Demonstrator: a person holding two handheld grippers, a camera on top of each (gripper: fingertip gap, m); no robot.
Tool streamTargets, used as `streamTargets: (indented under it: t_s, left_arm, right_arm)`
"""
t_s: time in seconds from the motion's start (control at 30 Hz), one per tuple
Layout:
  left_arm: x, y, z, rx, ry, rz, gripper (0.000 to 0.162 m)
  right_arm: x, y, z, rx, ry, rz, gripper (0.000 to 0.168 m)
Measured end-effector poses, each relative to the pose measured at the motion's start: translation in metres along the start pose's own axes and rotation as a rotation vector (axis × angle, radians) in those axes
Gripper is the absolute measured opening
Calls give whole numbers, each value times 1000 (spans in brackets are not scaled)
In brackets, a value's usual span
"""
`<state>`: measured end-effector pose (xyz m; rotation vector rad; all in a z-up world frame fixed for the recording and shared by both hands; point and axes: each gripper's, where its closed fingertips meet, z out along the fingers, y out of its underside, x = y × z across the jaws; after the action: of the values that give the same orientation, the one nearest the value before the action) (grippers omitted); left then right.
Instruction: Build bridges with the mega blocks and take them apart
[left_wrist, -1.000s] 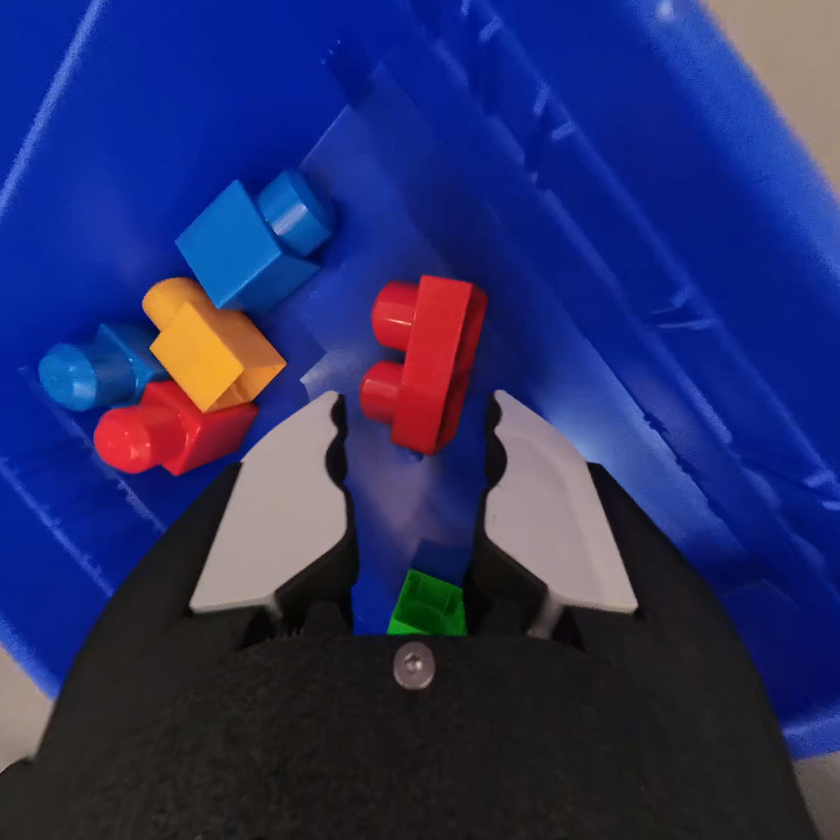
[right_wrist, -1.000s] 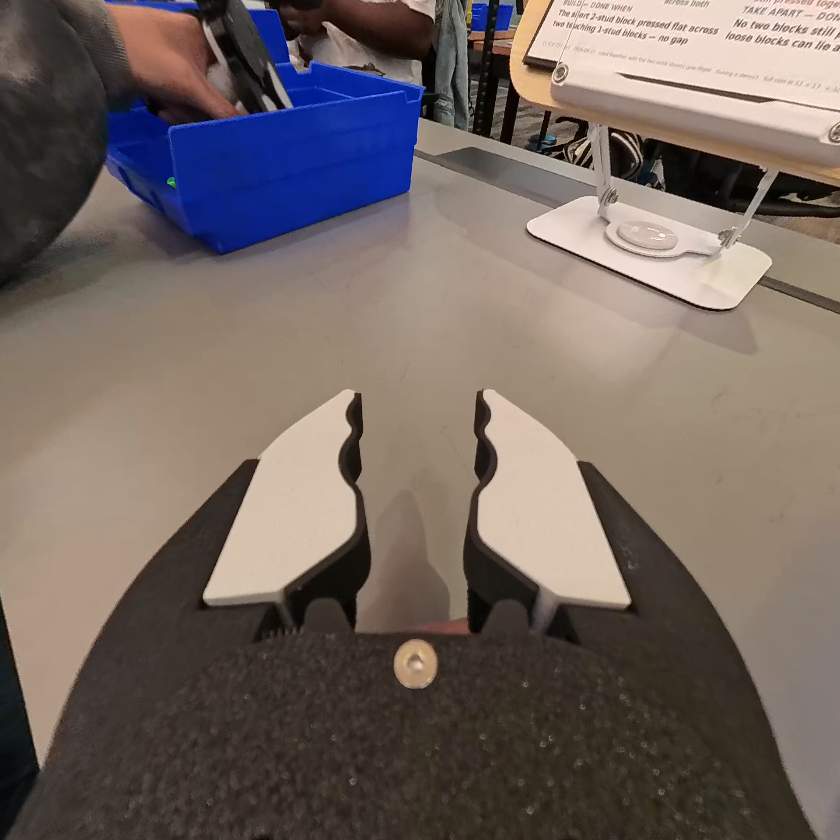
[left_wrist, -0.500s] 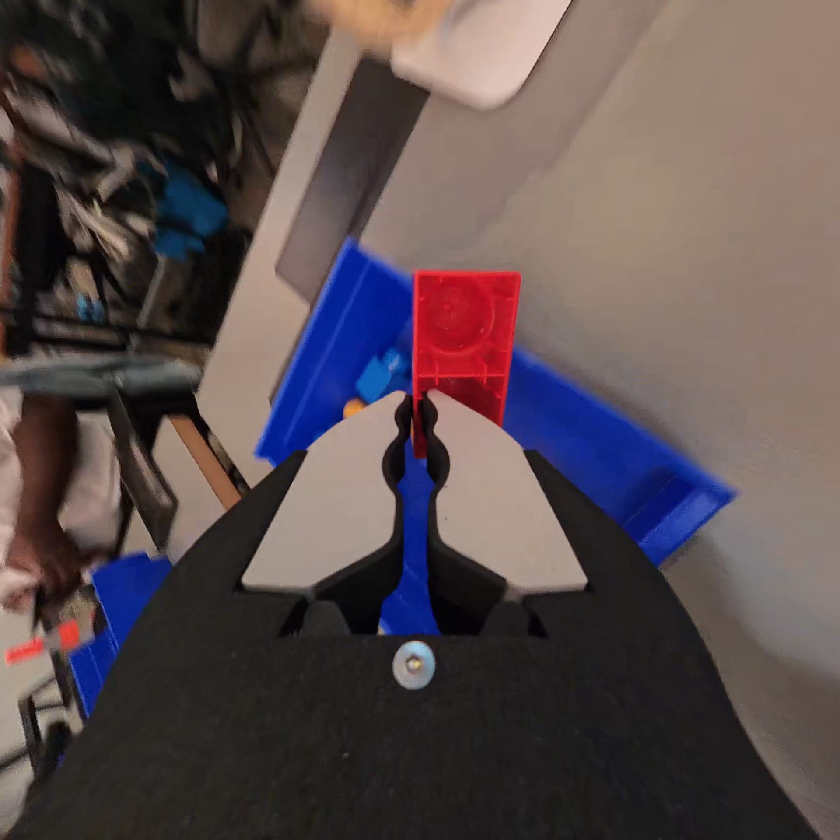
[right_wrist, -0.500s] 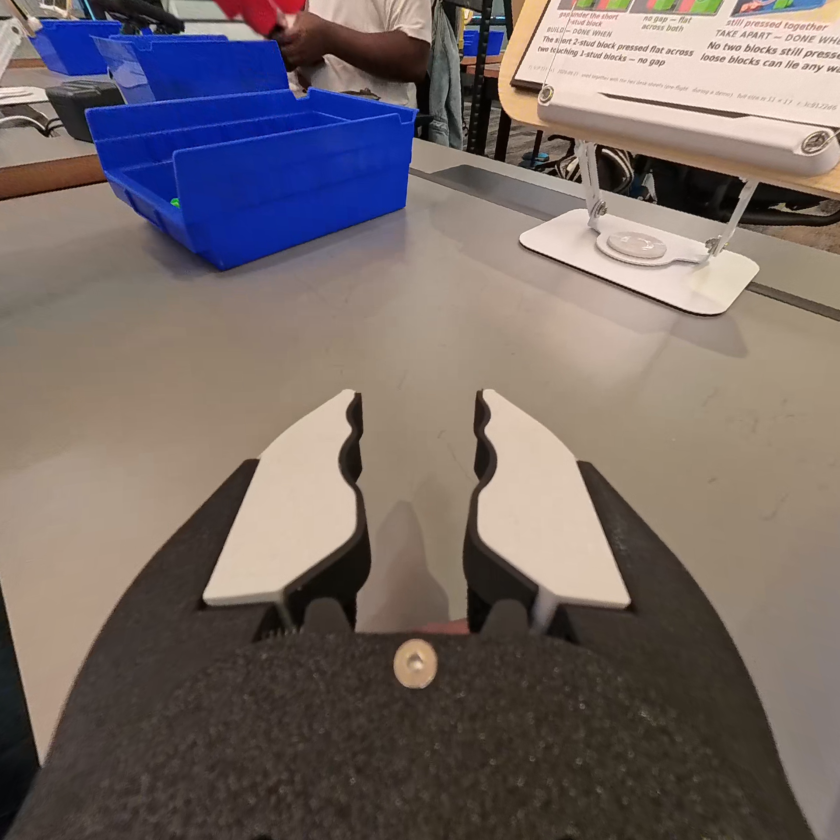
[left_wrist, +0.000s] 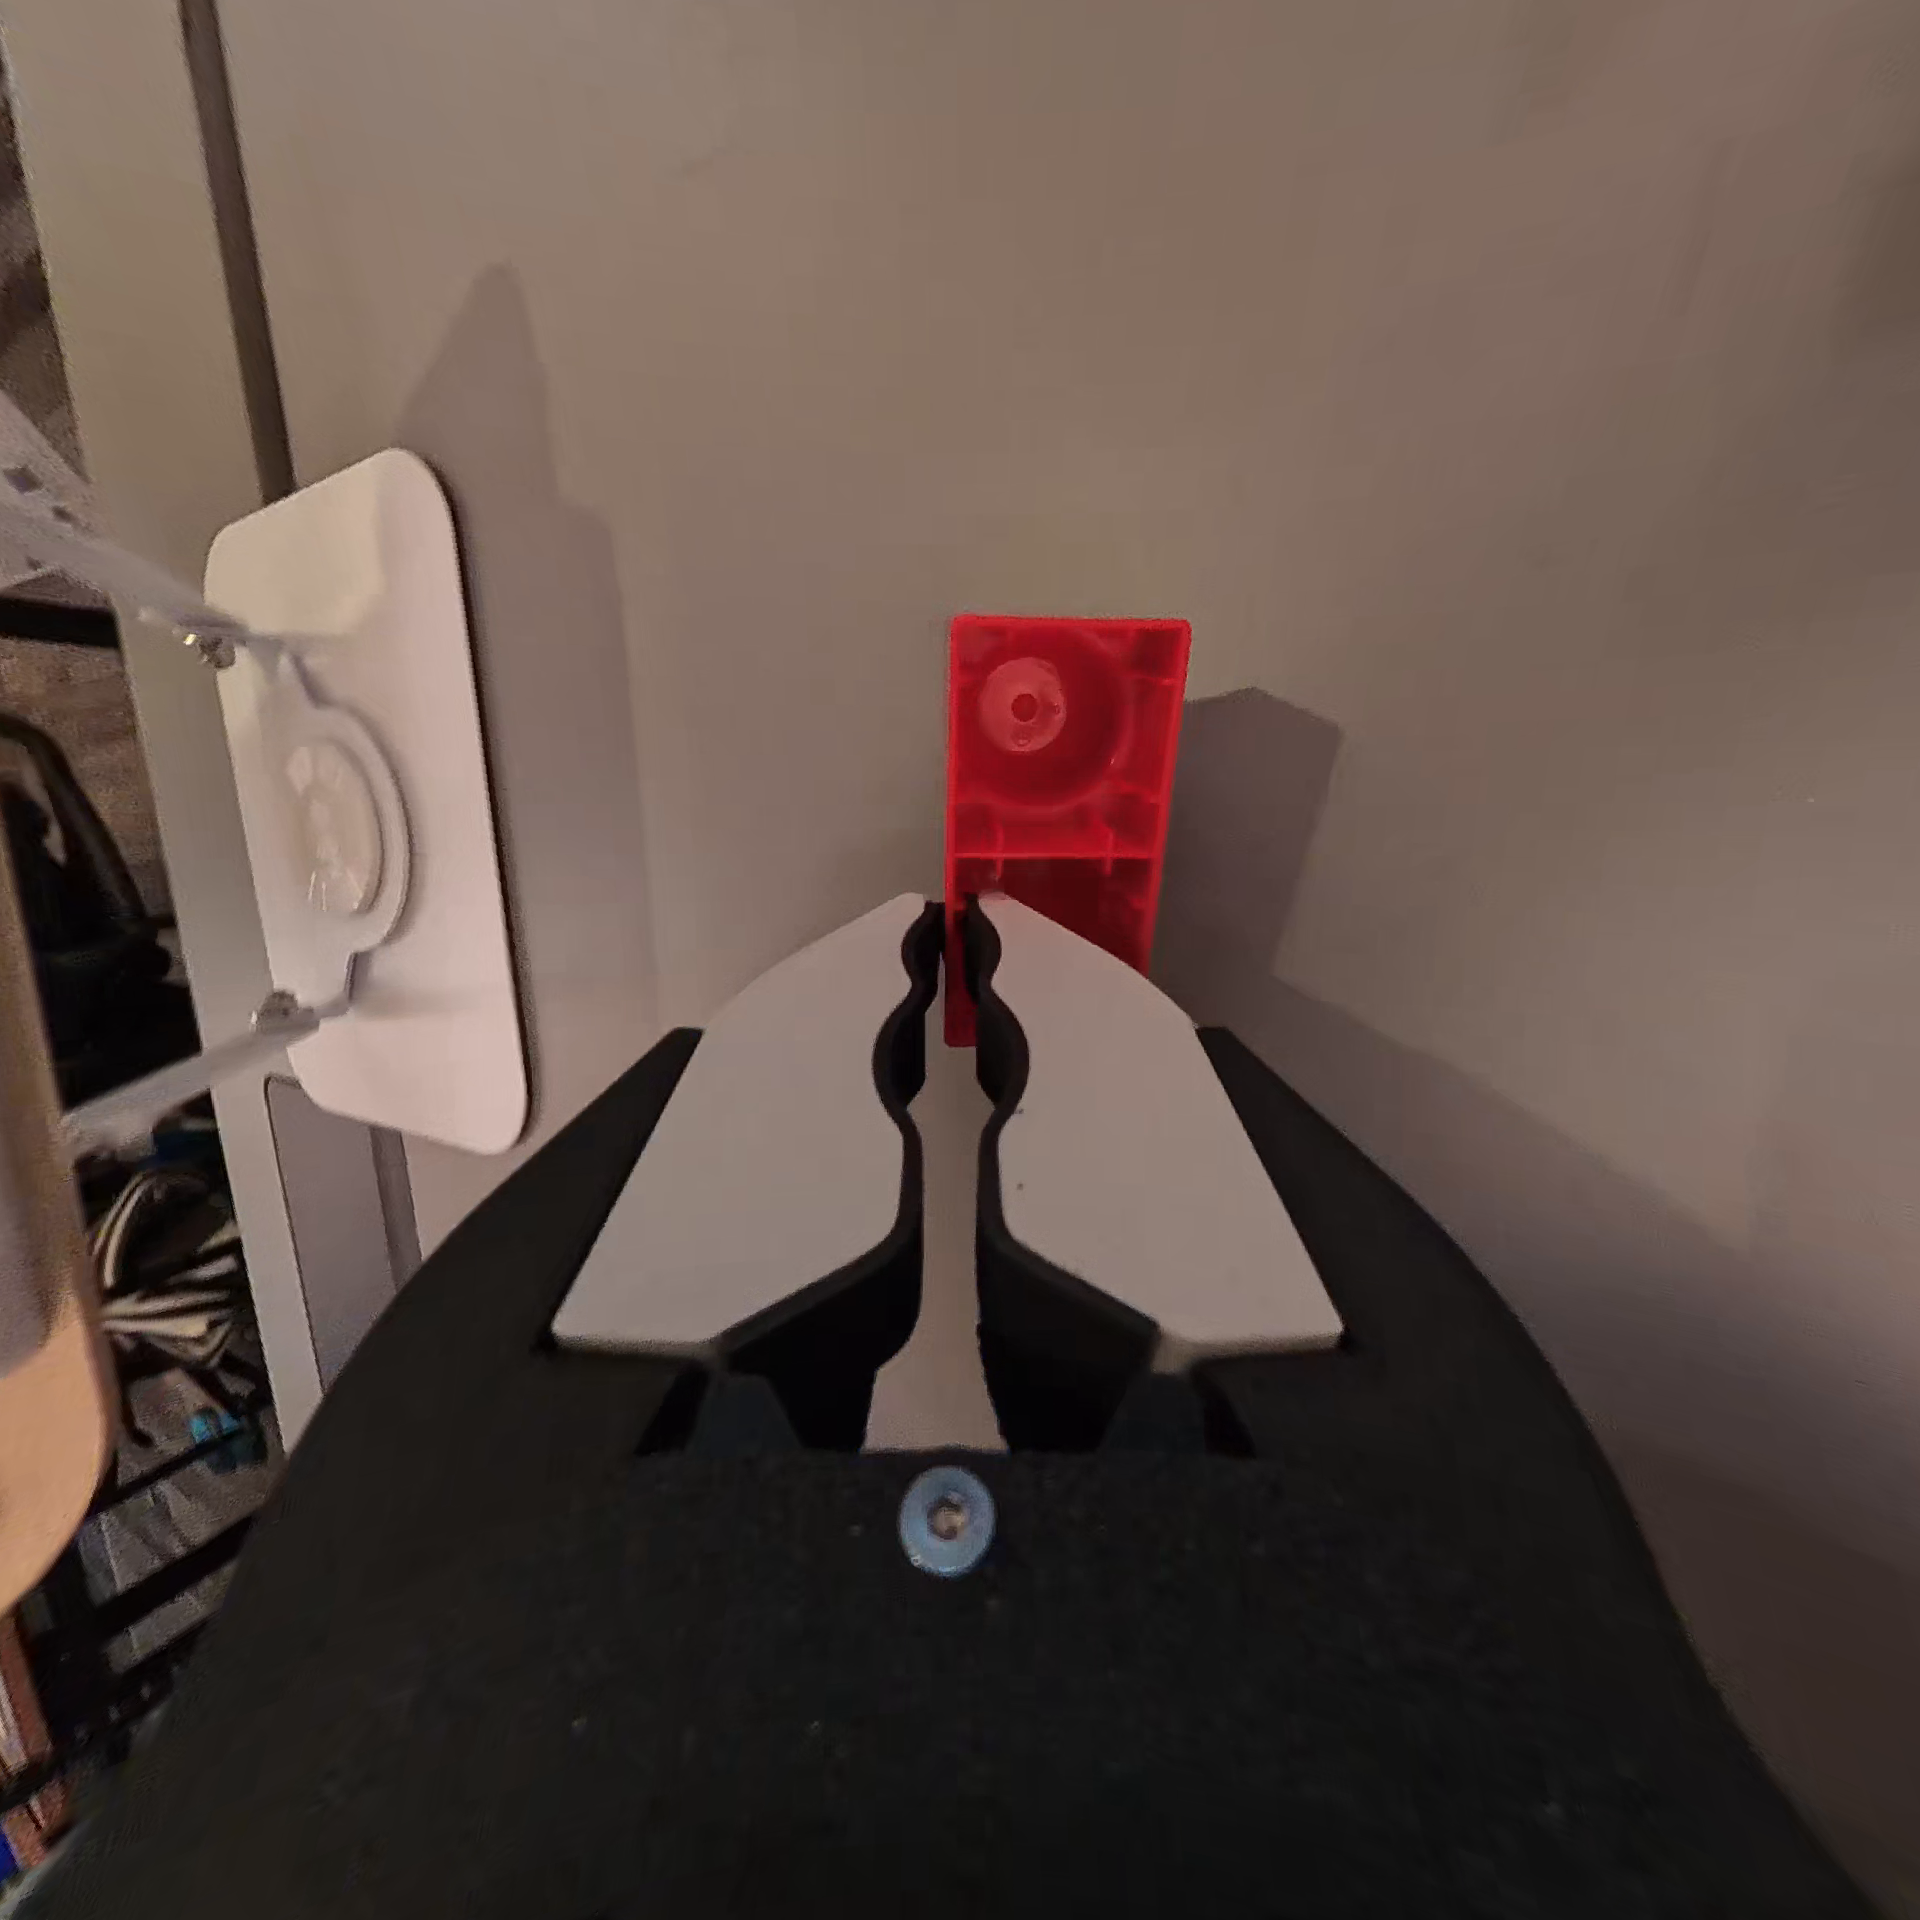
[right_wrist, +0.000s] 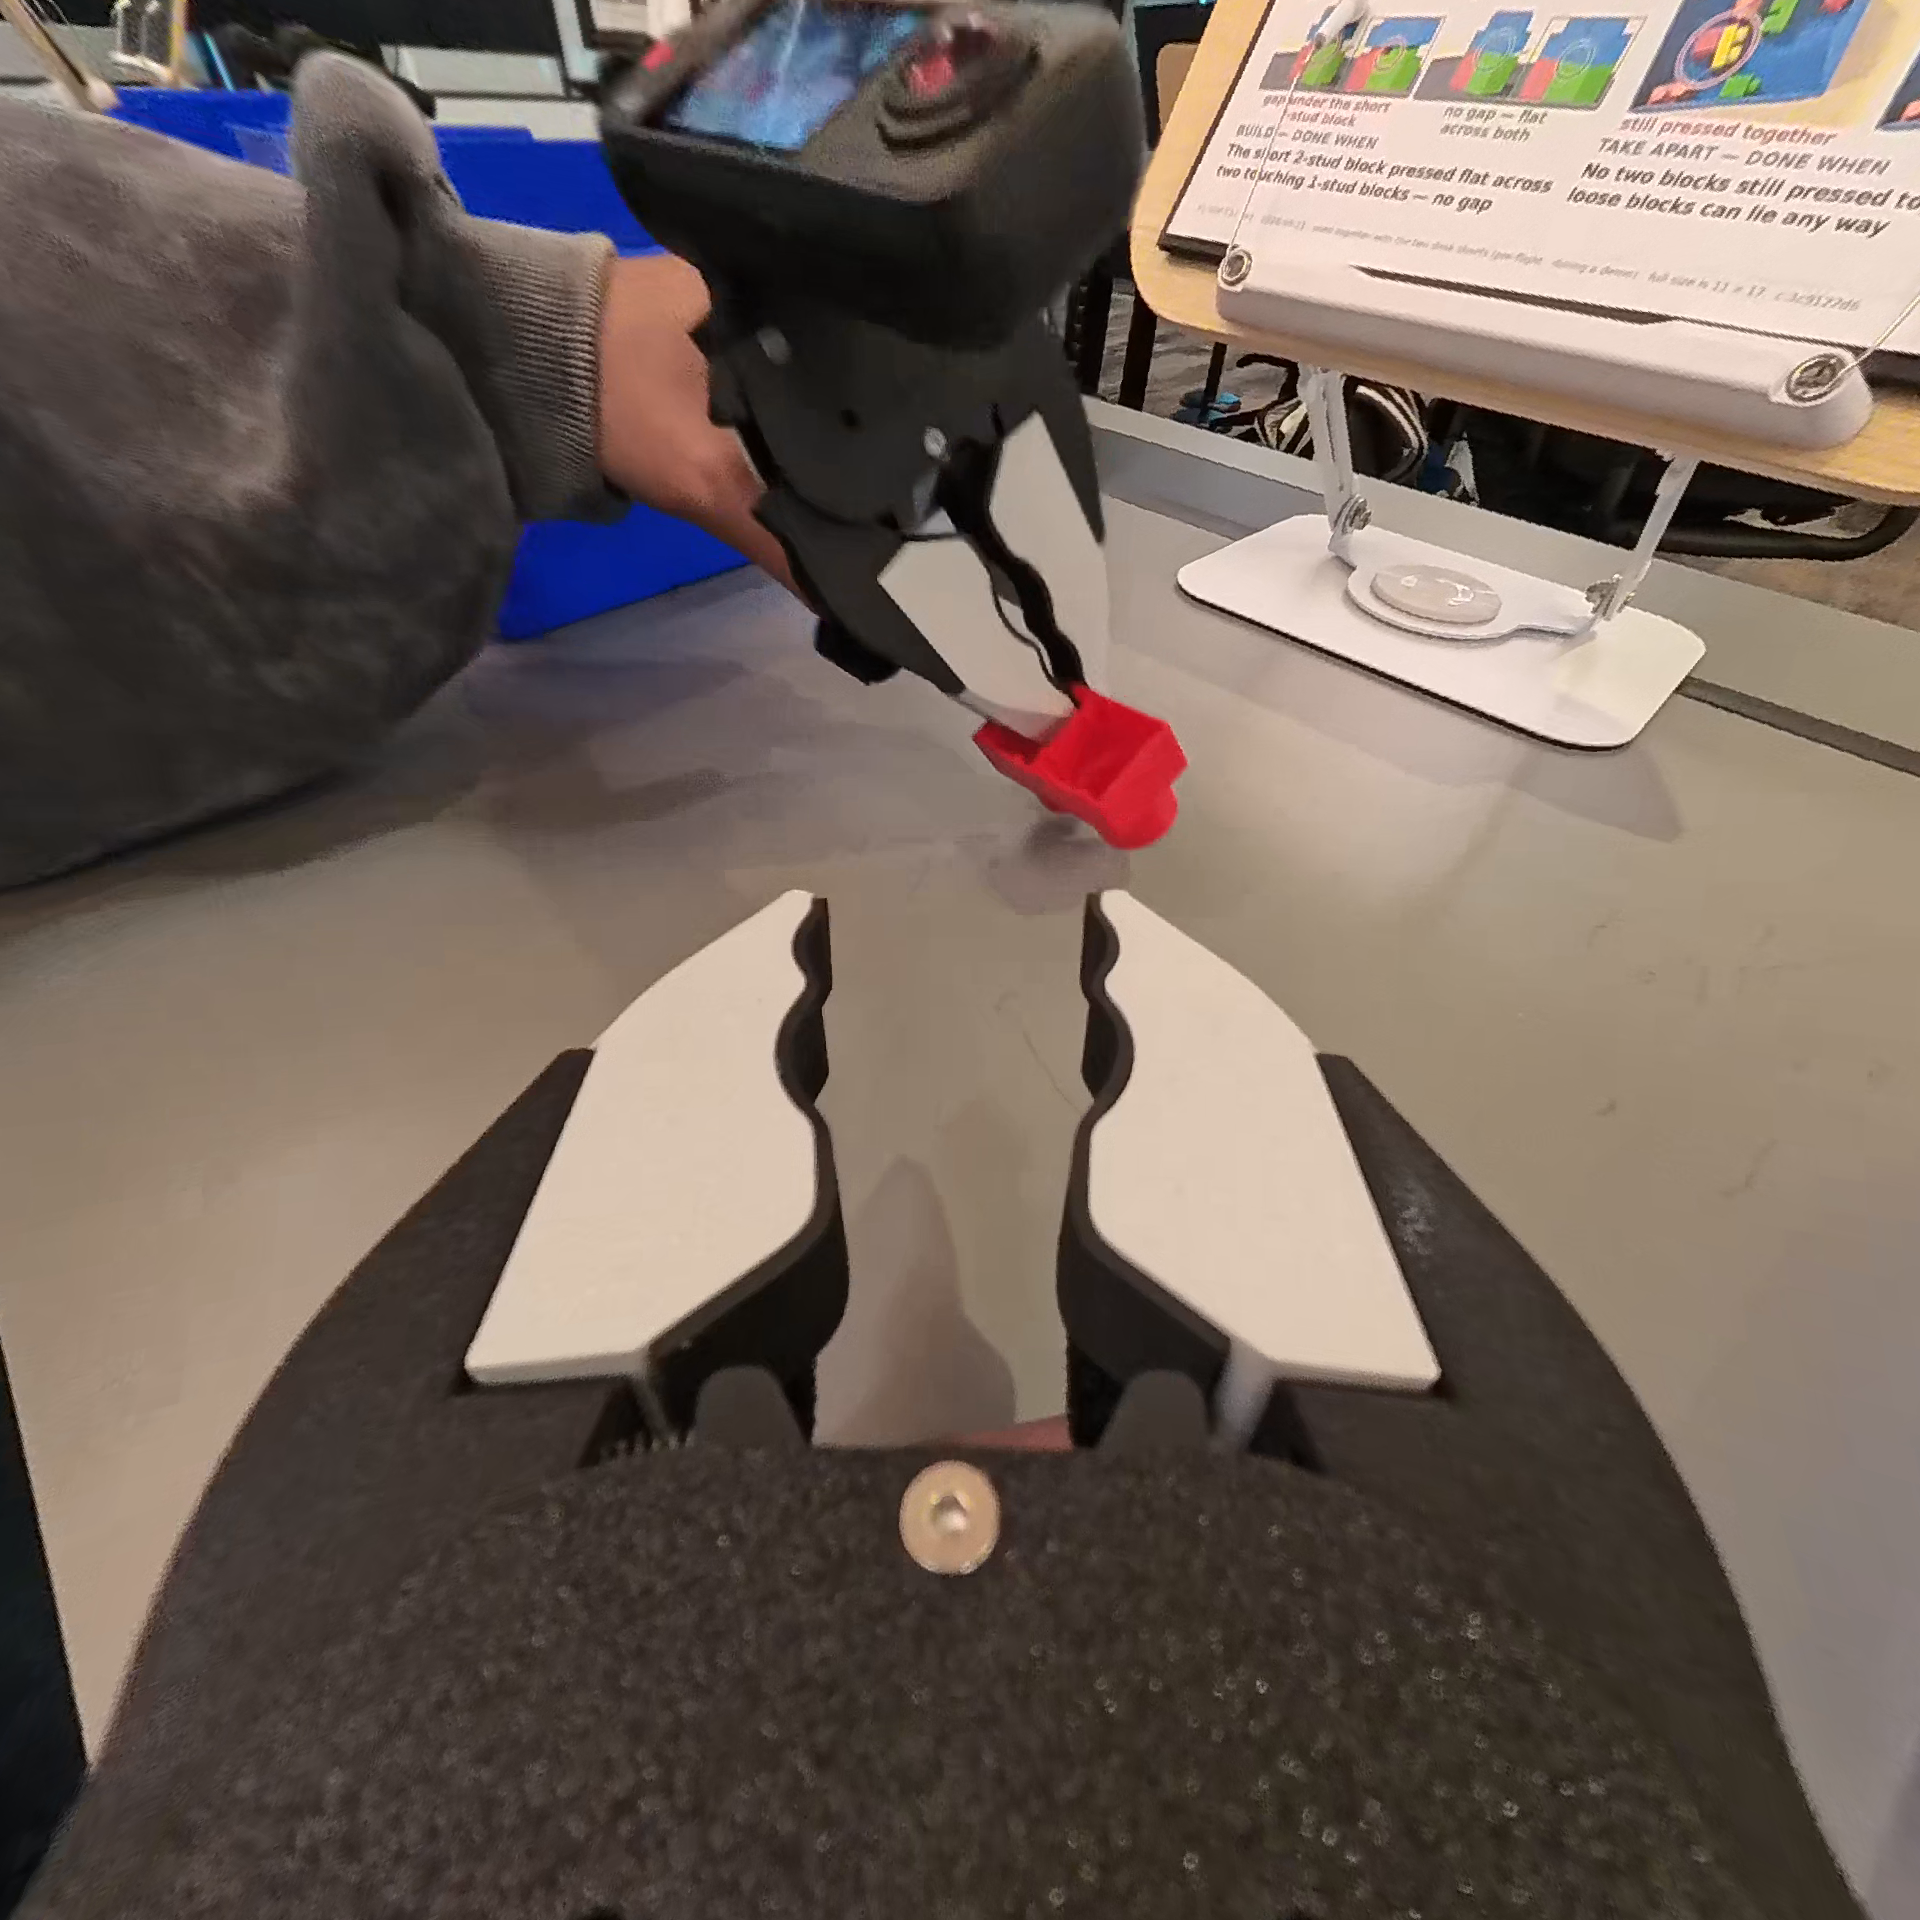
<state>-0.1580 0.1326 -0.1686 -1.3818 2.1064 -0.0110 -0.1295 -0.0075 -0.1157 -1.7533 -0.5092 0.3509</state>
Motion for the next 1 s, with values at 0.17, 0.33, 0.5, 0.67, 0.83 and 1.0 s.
streamTargets:
  t_s: [0.17, 0.33, 0.5, 0.67, 0.83, 1.0]
  left_arm:
    - [-1, -2, 13, -20, 22, 71, 6]
    - [5, 5, 5, -74, 48, 106, 35]
    - [14, 26, -39, -108, 37, 18, 55]
    - [22, 38, -134, 106, -82, -287, 58]
    - [35, 131, -217, 172, -242, -715, 67]
    - [79, 251, -228, -138, -278, -978, 62]
  right_arm:
    - [-1, 0, 0, 3, -11, 7, 46]
    - [0, -1, -1, 11, -12, 16, 46]
    - [0, -1, -1, 8, -16, 17, 46]
    - [0, -1, -1, 12, -16, 17, 46]
    - [0, 1, 1, -3, -16, 16, 46]
    - [-1, 2, 2, -22, -12, 5, 45]
